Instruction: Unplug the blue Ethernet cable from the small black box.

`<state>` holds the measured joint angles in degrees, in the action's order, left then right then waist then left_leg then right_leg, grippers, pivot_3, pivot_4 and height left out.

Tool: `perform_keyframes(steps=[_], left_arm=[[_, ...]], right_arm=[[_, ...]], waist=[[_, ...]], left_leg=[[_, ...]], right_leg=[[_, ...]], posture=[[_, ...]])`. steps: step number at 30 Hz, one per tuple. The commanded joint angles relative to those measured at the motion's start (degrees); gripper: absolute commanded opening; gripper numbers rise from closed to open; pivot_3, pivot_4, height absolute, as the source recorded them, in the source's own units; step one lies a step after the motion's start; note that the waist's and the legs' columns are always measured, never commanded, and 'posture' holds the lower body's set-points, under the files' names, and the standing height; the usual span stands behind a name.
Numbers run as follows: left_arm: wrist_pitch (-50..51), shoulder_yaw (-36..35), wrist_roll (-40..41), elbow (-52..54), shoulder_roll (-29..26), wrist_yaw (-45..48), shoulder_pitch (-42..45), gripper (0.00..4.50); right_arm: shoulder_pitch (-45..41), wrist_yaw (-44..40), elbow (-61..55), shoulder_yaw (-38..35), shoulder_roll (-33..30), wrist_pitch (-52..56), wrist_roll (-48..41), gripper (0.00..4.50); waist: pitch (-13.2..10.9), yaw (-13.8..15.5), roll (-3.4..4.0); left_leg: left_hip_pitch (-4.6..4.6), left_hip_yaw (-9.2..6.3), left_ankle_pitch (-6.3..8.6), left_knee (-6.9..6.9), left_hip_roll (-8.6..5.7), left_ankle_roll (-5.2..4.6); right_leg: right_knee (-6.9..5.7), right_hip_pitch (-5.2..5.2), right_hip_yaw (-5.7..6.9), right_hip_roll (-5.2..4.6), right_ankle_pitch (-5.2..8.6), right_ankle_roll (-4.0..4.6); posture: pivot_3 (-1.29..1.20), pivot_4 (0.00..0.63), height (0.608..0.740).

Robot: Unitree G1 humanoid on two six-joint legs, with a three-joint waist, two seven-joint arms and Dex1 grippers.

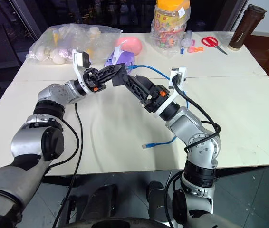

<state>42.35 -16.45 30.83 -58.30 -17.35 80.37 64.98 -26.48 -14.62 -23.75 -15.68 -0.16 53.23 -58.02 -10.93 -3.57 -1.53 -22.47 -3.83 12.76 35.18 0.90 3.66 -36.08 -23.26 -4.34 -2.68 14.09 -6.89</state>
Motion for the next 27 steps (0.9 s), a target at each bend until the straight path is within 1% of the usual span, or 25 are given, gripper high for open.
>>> perform_keyframes(steps=[1,10,19,22,23,27], left_arm=[[3.1,-0.1,2.4,5.6,0.1,0.7,-0.2,0.52],[10.1,1.3,5.5,18.0,0.5,-1.5,-6.7,0.52],[13.3,2.1,8.4,24.2,1.0,-4.1,-9.9,0.52],[13.8,2.3,9.1,25.2,1.1,-4.6,-10.5,0.52],[13.9,2.4,9.3,25.5,1.1,-4.8,-10.7,0.52],[14.2,2.5,9.9,26.1,1.0,-5.2,-11.2,0.52]], right_arm=[[-0.4,2.4,0.9,-0.8,1.0,-2.9,-3.3,4.1],[-0.5,1.0,4.1,2.9,-0.4,-5.9,-2.4,4.1],[-0.2,0.5,5.5,5.2,-1.7,-7.7,-2.1,4.1],[-0.1,0.2,5.7,5.6,-1.8,-8.3,-2.2,3.31],[-0.1,0.2,5.7,5.7,-1.8,-8.6,-2.2,2.9],[0.1,0.0,5.6,6.1,-1.6,-9.4,-2.4,0.83]], waist=[[0.0,0.0,0.0],[0.0,-0.3,0.0],[0.0,-0.3,0.0],[0.0,-0.3,0.0],[0.0,-0.3,0.0],[0.0,-0.3,0.0]], left_leg=[[0.0,0.0,0.0,-0.01,0.0,0.0],[-0.02,0.03,0.0,-0.04,0.01,0.0],[-0.03,0.04,0.0,-0.03,0.01,0.0],[-0.03,0.04,0.0,-0.03,0.01,0.0],[-0.03,0.04,0.0,-0.03,0.01,0.0],[-0.03,0.04,0.0,-0.03,0.01,0.0]], right_leg=[[0.0,-0.01,0.0,0.0,0.0,0.0],[0.02,-0.06,-0.02,0.01,0.0,0.0],[0.06,-0.05,-0.02,0.0,0.0,0.0],[0.06,-0.05,-0.02,0.0,0.0,0.0],[0.06,-0.05,-0.02,0.0,0.0,0.0],[0.06,-0.05,-0.02,0.0,0.0,0.0]], posture=[[0.0,0.15,0.739],[0.0,0.15,0.739],[0.0,0.15,0.739],[0.0,0.15,0.739],[0.0,0.15,0.739],[0.0,0.15,0.739]])
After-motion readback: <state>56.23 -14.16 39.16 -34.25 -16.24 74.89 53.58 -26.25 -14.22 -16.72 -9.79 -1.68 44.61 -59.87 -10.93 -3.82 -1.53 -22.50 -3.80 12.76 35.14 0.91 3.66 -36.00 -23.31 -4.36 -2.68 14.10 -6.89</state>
